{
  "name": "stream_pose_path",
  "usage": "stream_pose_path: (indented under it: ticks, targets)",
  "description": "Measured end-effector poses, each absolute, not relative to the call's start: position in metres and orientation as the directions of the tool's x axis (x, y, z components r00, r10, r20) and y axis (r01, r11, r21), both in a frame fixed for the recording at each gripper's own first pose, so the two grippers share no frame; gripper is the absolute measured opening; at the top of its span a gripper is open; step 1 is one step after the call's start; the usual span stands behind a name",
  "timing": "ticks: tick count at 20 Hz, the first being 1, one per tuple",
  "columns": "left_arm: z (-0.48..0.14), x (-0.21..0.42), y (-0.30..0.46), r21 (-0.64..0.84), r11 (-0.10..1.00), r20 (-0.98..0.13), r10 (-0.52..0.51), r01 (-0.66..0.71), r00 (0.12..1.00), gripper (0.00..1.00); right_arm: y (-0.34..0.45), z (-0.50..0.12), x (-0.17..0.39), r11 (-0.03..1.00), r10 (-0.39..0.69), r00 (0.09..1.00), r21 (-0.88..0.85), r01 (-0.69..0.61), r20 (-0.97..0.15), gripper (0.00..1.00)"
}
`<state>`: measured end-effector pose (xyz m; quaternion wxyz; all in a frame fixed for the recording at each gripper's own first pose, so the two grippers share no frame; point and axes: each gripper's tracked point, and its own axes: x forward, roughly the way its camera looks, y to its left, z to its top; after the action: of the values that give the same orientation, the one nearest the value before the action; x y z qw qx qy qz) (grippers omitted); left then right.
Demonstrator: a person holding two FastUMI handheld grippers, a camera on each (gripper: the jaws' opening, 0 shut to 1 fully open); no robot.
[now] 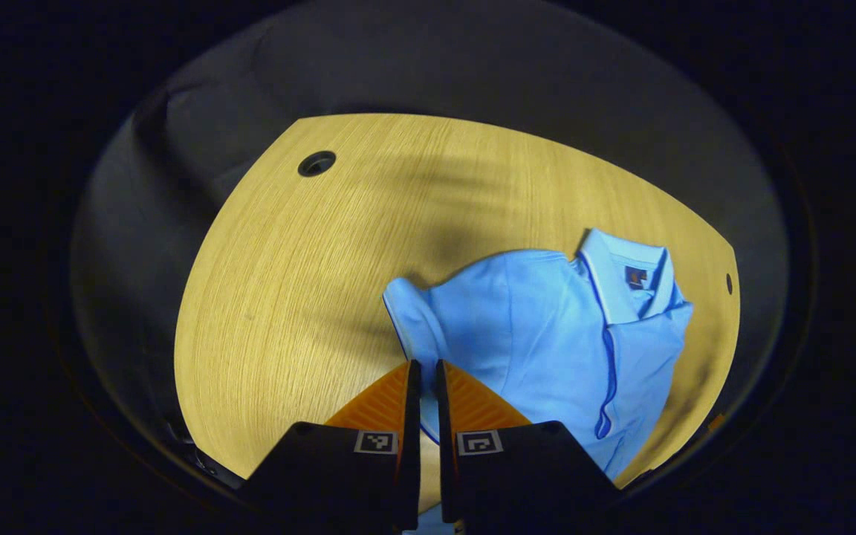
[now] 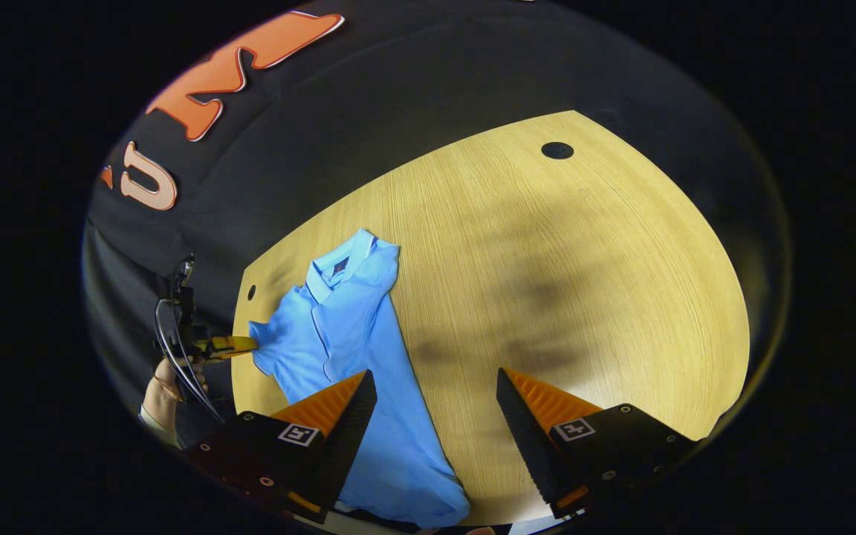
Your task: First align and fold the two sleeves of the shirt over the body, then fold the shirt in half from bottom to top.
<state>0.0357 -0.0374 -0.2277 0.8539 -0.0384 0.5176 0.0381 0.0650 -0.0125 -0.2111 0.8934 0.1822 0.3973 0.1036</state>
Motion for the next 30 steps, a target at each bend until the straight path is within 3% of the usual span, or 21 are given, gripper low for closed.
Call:
stream_pose_path:
  ticks: [8, 21, 24, 26, 30]
  targets:
    - [-0.166, 0.032, -0.116, 0.03, 0.99, -0.842, -0.048, 0.135, 0.537, 0.15, -0.024, -0.208, 0.049, 0.903, 0.339, 0.674, 0.429, -0.036, -0.657, 0.98]
    - [-0.199, 0.028, -0.269, -0.052, 0.957, -0.874, -0.182, 0.285, 0.45, 0.16, -0.079, -0.229, 0.017, 0.899, 0.301, 0.672, 0.436, 0.036, -0.676, 0.98]
    - [-0.21, 0.027, -0.298, -0.09, 0.947, -0.874, -0.223, 0.308, 0.432, 0.22, -0.084, -0.233, 0.015, 0.9, 0.295, 0.665, 0.434, 0.048, -0.686, 0.98]
    - [-0.213, 0.026, -0.309, -0.092, 0.94, -0.872, -0.236, 0.329, 0.428, 0.38, -0.085, -0.234, 0.016, 0.9, 0.295, 0.663, 0.434, 0.049, -0.688, 0.98]
    - [-0.208, 0.021, -0.317, -0.121, 0.933, -0.866, -0.266, 0.339, 0.423, 0.6, -0.081, -0.236, 0.017, 0.901, 0.298, 0.657, 0.431, 0.047, -0.693, 0.98]
